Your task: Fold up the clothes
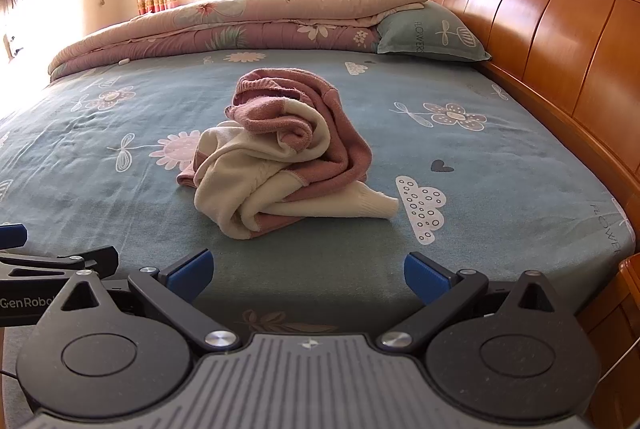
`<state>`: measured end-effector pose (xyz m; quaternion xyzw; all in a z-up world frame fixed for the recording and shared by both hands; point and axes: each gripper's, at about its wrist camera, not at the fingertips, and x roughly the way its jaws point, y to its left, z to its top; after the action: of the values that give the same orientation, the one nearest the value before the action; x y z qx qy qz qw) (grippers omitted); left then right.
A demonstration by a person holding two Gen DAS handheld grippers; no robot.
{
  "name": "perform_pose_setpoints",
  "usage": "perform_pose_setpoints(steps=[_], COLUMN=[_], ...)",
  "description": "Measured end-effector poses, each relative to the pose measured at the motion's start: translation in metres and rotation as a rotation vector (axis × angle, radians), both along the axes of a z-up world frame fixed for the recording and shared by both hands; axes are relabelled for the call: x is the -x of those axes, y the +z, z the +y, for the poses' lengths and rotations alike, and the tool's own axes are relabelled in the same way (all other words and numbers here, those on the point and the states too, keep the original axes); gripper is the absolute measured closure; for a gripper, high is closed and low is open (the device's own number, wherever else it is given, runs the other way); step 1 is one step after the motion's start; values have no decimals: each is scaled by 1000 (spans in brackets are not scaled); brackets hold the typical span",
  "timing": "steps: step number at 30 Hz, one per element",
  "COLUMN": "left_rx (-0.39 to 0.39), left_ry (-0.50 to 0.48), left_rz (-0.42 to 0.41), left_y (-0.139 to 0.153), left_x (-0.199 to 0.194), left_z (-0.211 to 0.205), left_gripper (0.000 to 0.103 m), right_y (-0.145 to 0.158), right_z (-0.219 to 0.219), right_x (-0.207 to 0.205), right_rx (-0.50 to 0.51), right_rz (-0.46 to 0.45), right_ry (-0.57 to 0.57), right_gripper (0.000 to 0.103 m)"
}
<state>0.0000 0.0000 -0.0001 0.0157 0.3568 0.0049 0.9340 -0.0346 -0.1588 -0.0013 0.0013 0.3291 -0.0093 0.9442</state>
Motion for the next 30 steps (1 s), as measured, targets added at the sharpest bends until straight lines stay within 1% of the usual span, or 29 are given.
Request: perform_pose_setpoints(steps=[4, 8, 15, 30], left_rx=[10, 24, 16, 18], left_ry=[-3, -2, -1, -2], left_rz=[0, -6, -2, 7], left_y=[-1, -2, 1, 0], left_x=[0, 1, 3, 0], left_z=[-4, 2, 0, 1], left_gripper=[1, 1, 1, 1], right_y=[1, 2, 0, 0], right_z=[-1, -1, 0, 1], right_x=[0, -1, 2, 1], right_rx=[2, 3, -4, -4], right_rz=[5, 11, -3, 2], right_ry=[0, 0, -1, 2], right_gripper=[0, 0, 0, 0])
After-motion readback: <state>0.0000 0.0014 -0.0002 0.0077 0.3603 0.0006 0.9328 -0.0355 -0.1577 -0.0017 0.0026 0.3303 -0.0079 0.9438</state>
